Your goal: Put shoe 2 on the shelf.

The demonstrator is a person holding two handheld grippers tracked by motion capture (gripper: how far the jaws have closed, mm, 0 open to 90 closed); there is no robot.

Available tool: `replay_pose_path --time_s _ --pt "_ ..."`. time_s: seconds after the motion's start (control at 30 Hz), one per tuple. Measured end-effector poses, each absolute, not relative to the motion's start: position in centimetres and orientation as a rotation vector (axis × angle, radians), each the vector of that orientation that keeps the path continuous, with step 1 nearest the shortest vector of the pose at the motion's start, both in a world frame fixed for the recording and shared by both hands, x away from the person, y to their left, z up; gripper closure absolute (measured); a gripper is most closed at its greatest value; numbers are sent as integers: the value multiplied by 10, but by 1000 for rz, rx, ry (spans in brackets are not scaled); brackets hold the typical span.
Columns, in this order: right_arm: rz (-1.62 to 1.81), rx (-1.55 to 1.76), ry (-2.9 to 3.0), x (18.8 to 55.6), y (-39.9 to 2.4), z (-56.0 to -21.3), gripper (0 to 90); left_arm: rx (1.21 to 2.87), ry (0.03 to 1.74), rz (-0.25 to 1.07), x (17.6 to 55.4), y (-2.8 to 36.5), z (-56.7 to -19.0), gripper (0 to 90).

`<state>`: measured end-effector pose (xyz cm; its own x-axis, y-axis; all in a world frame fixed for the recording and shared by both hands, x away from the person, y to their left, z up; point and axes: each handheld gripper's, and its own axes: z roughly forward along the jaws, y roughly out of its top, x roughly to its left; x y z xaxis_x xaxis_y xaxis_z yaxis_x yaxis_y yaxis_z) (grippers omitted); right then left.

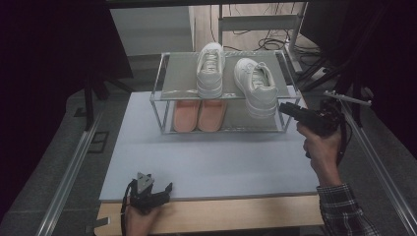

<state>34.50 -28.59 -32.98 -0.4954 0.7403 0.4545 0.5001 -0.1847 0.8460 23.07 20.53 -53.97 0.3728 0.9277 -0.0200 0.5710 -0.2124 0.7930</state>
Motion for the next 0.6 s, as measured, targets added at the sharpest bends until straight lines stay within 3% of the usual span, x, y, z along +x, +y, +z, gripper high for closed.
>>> replay_pose_path --time_s 0.33,0.6 --pt "1745 1429 1923 337 -282 -343 732 1900 1297 616 231 205 -540 129" --pt "1698 1440 1963 340 -276 -349 871 1899 1297 616 231 205 -540 130"
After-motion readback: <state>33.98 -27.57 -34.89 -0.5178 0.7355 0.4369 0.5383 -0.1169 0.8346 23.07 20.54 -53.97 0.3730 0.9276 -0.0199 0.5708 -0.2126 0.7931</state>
